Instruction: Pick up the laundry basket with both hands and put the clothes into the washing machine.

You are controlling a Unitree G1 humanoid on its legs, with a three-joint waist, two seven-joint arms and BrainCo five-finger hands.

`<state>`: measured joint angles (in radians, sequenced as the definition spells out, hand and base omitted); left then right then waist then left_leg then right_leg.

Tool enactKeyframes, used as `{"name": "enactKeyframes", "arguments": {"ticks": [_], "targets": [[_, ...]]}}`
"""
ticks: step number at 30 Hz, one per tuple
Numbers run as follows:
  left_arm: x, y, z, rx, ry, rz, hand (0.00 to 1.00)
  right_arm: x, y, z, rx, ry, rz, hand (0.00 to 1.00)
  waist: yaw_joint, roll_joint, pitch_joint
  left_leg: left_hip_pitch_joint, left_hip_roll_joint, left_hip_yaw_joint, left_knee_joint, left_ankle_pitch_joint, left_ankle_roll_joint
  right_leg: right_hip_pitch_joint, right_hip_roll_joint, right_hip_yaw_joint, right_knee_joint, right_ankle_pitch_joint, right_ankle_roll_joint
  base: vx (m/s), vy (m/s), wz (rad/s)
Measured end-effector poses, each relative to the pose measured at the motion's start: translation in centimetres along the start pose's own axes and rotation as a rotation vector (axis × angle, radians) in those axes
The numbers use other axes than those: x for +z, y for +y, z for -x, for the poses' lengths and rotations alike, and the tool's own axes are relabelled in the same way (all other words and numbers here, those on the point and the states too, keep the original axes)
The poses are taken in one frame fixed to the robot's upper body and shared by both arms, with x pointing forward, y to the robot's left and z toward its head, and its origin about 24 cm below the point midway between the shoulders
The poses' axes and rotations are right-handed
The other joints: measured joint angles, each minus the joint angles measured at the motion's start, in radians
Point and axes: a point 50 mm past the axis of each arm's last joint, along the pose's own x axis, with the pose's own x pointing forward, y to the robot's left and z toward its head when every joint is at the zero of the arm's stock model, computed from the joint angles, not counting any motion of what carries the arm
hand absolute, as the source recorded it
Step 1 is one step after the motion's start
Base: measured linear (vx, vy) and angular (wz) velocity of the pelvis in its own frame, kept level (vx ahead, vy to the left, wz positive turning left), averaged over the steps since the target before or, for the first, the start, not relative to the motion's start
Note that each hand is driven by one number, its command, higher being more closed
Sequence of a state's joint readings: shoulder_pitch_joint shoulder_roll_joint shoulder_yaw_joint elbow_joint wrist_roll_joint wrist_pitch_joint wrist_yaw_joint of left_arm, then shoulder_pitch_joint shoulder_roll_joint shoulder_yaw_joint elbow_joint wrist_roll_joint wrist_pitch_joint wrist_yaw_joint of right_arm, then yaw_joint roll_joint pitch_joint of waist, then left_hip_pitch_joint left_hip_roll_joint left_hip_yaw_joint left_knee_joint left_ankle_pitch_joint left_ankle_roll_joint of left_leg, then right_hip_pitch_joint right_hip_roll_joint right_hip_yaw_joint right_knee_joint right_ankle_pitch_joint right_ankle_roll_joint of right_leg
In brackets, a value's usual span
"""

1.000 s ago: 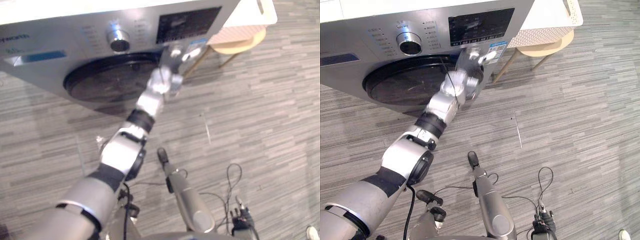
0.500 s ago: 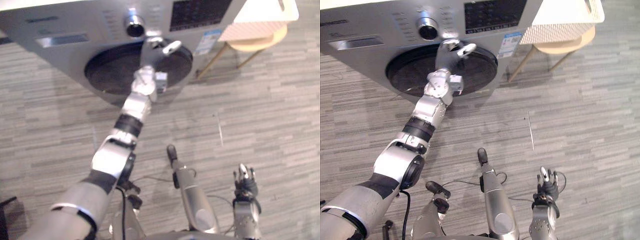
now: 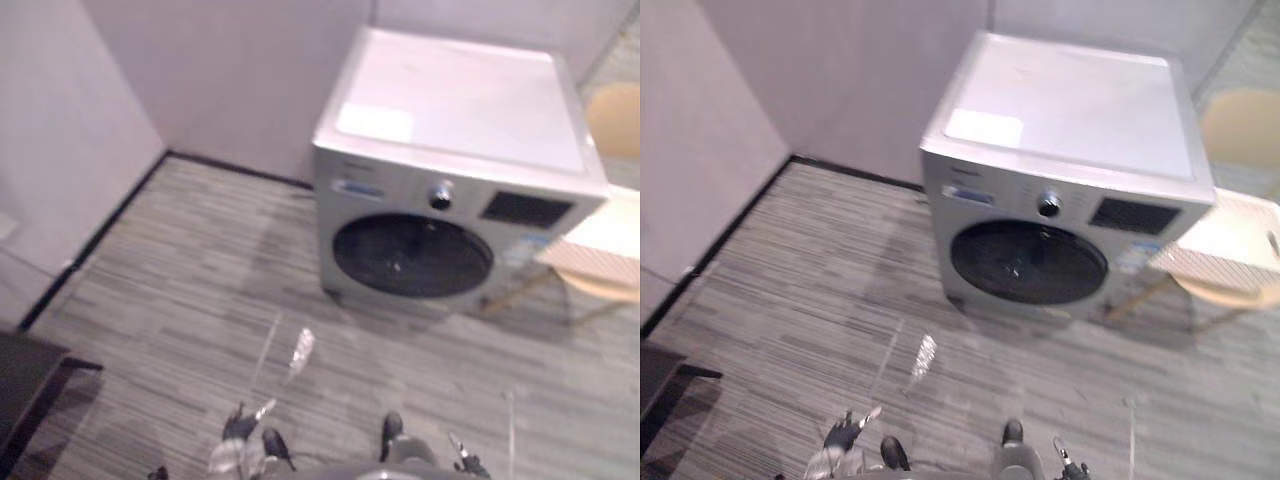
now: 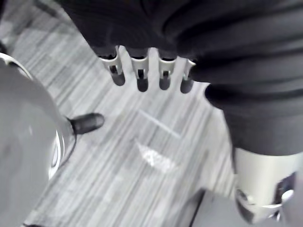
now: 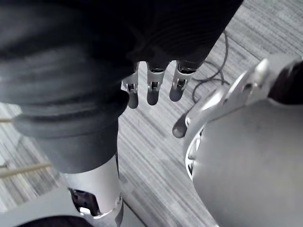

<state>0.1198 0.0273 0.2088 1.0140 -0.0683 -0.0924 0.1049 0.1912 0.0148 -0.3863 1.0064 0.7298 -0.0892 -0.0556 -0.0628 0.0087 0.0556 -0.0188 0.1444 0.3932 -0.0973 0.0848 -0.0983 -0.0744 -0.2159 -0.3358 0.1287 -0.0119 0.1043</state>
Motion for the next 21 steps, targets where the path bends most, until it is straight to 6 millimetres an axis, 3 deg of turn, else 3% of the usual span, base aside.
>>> {"name": "enactKeyframes", "arguments": {"ticks": [3, 6, 10, 12, 15, 16, 17, 19, 20, 21], "targets": [[-1.7, 1.4, 0.3, 0.026, 0.062, 0.032, 0.00, 0.7, 0.8, -0.4, 0.021, -0.010, 0.048, 0.00, 0.025, -0.002, -0.024, 0.012, -0.031, -0.103, -0.004, 0.008, 0.012, 0.078, -0.027, -0.090, -0.011, -0.018, -0.017, 0.07, 0.067, 0.96], [-1.7, 2.0, 0.2, 0.039, 0.069, 0.086, 0.00, 2.4, 3.0, -1.0, 0.069, -0.046, 0.095, 0.00, 0.052, -0.011, -0.030, 0.008, -0.061, -0.196, -0.006, 0.014, 0.020, 0.129, -0.049, -0.159, -0.010, -0.038, -0.008, 0.00, 0.058, 0.90], [-1.9, 2.2, 0.2, 0.047, 0.079, 0.160, 0.00, 3.7, 5.8, -1.4, 0.137, -0.073, 0.157, 0.00, 0.083, -0.025, -0.041, 0.009, -0.084, -0.258, -0.005, 0.015, 0.022, 0.160, -0.062, -0.187, -0.007, -0.060, -0.009, -0.01, 0.031, 0.41], [-2.1, 2.4, 0.3, 0.059, 0.086, 0.208, 0.00, 3.7, 7.3, -1.5, 0.165, -0.068, 0.210, 0.00, 0.084, -0.033, -0.044, 0.012, -0.092, -0.260, -0.005, 0.014, 0.024, 0.161, -0.068, -0.171, 0.000, -0.059, -0.015, 0.03, 0.040, 0.08], [-2.2, 2.2, 0.3, 0.062, 0.093, 0.253, 0.00, 3.7, 8.4, -1.5, 0.193, -0.066, 0.284, 0.00, 0.103, -0.052, -0.043, 0.029, -0.115, -0.284, -0.005, -0.014, 0.050, 0.162, -0.090, -0.127, 0.050, -0.073, -0.081, 0.06, 0.069, 0.06], [-2.2, 2.0, 0.3, 0.056, 0.093, 0.250, 0.00, 3.8, 8.3, -1.5, 0.191, -0.067, 0.299, 0.00, 0.102, -0.050, -0.042, 0.037, -0.128, -0.325, -0.004, -0.024, 0.064, 0.138, -0.114, -0.102, 0.146, -0.073, -0.109, 0.02, 0.085, 0.32], [-2.3, 1.9, 0.3, 0.048, 0.095, 0.237, 0.00, 3.7, 8.0, -1.5, 0.186, -0.062, 0.305, 0.00, 0.096, -0.045, -0.041, 0.057, -0.129, -0.350, 0.002, -0.024, 0.065, 0.096, -0.131, -0.062, 0.268, -0.052, -0.151, 0.08, 0.138, 0.54], [-2.1, 2.0, 0.3, 0.038, 0.092, 0.204, 0.00, 3.2, 7.5, -1.4, 0.183, -0.048, 0.328, 0.00, 0.076, -0.048, -0.036, 0.083, -0.129, -0.395, 0.010, -0.034, 0.079, -0.013, -0.144, 0.056, 0.499, 0.056, -0.286, 0.10, 0.117, 0.74], [-1.7, 2.1, 0.1, 0.034, 0.078, 0.184, 0.00, 2.4, 6.8, -1.3, 0.179, -0.029, 0.330, 0.00, 0.070, -0.051, -0.021, 0.087, -0.129, -0.432, 0.059, -0.062, 0.103, -0.073, -0.112, 0.217, 0.626, 0.180, -0.214, 0.10, 0.093, 0.71], [-1.3, 2.4, 0.0, 0.040, 0.066, 0.178, 0.00, 1.9, 6.7, -1.2, 0.179, -0.017, 0.326, 0.00, 0.070, -0.062, -0.014, 0.084, -0.129, -0.442, 0.080, -0.077, 0.117, -0.091, -0.092, 0.269, 0.667, 0.153, -0.171, 0.10, 0.078, 0.57]]}}
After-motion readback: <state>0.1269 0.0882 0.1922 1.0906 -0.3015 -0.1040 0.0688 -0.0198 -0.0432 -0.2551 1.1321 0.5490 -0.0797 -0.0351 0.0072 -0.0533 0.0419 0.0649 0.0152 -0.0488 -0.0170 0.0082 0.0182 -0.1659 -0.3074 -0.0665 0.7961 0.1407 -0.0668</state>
